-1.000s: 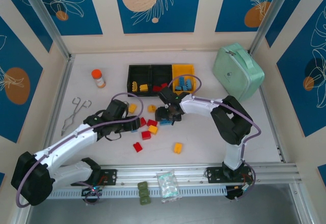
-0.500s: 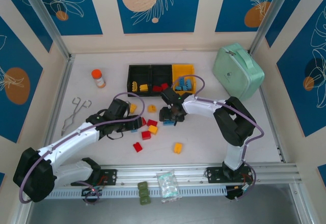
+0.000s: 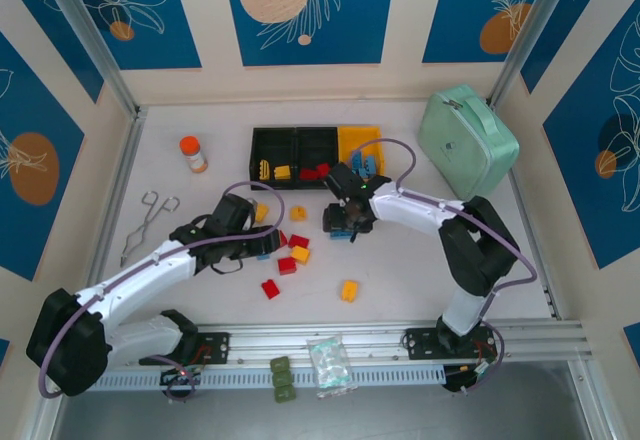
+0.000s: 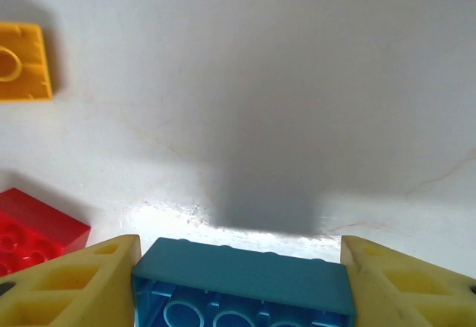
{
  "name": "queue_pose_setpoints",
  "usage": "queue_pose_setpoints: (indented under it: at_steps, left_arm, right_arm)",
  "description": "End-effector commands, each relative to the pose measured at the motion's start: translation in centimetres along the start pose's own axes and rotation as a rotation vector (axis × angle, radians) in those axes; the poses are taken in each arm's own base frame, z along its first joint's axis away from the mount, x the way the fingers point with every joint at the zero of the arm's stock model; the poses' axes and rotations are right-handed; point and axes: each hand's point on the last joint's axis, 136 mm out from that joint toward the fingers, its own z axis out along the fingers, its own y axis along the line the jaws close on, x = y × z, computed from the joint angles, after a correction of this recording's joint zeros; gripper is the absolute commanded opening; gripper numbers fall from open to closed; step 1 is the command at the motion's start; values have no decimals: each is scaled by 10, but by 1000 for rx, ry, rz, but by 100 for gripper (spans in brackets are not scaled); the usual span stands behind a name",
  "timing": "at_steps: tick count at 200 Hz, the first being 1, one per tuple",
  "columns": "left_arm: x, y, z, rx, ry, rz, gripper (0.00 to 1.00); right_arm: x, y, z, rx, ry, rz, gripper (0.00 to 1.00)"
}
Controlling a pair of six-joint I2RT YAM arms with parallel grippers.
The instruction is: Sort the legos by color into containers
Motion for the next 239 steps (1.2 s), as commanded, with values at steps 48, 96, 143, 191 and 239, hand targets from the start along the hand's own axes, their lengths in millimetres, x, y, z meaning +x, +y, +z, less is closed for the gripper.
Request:
queue_pose_setpoints:
  at_steps: [48, 96, 143, 191, 239]
  left_arm:
    - [-1, -8, 1, 55, 4, -19, 68]
    - [-10, -35, -7, 182, -31, 13, 68]
    - [-25, -52, -17, 248, -80, 49, 68]
    - [-33, -62, -20, 268, -87, 77, 68]
    - [-27, -58, -15, 262, -73, 66, 68]
  right_arm:
    - [-77, -31, -48, 2, -159, 72, 61]
    - [-148, -45, -52, -2, -230, 146, 61]
    - [-194, -49, -32, 14, -225, 183, 61]
    - [-222, -59, -13, 60, -218, 211, 63]
    - [-236, -63, -10, 91, -218, 214, 75]
